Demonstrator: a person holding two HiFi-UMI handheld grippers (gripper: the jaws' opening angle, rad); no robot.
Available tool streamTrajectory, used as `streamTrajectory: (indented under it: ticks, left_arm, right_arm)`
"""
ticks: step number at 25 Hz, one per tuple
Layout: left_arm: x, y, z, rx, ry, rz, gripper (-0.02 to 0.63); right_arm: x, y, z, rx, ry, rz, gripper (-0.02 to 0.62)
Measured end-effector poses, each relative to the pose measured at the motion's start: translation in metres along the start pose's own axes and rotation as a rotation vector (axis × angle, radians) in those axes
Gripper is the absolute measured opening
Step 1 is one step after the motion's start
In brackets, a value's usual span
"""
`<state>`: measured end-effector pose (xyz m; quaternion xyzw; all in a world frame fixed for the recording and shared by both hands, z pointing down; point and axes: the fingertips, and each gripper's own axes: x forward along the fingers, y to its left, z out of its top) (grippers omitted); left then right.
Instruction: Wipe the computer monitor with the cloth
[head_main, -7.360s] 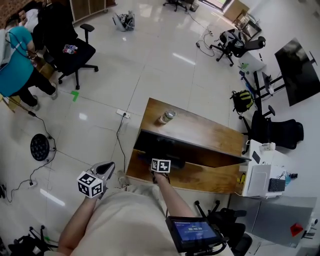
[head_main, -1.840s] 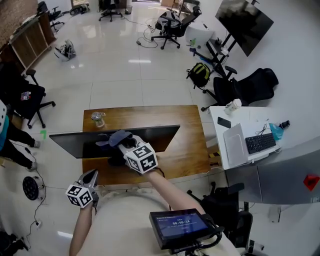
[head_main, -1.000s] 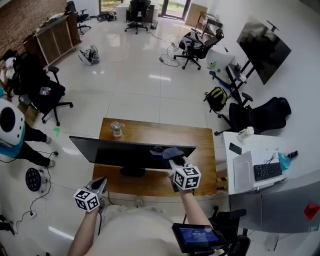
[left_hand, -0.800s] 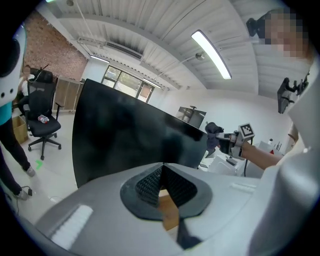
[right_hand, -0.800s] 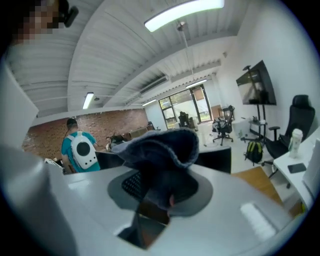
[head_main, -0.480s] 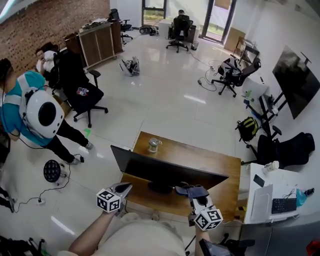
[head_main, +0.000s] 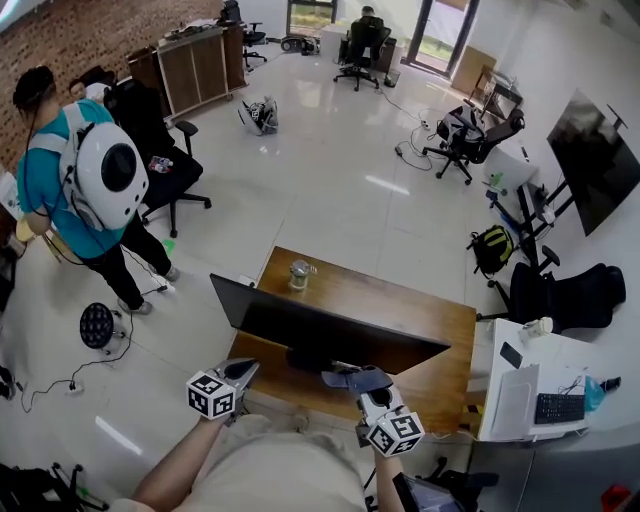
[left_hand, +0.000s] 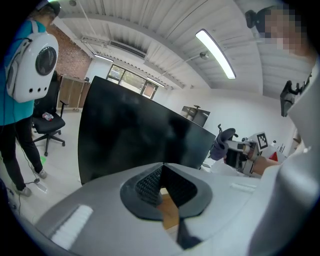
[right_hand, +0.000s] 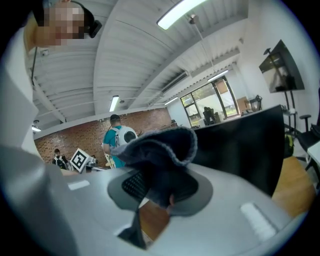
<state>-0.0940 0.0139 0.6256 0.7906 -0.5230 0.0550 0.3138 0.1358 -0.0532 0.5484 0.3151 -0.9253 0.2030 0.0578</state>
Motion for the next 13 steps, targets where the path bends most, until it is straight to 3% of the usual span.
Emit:
streamTrajectory:
  ticks: [13]
  left_arm:
    - [0.027, -0.020, -0.003, 0.015, 0.020, -0.008, -0.009]
  right_arm:
    - [-0.016, -0.027, -0.011, 0.027, -0.010, -0.022, 0.097]
